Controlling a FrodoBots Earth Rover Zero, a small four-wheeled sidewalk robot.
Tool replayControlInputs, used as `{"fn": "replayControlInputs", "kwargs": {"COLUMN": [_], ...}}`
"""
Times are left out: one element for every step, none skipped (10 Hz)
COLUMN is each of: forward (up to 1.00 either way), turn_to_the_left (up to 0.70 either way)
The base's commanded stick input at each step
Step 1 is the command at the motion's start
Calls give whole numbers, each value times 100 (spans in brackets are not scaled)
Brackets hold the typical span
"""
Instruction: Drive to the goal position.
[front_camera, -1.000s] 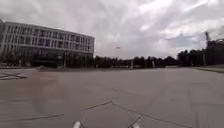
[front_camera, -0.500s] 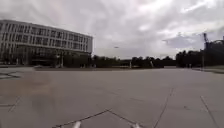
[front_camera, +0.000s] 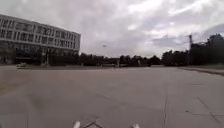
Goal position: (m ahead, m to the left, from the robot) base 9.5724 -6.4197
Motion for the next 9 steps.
{"fn": "replayControlInputs", "kwargs": {"forward": [70, 70, 70, 70, 70, 70, 70, 70, 70], "turn_to_the_left": [0, 0, 0, 0, 0, 0, 0, 0, 0]}}
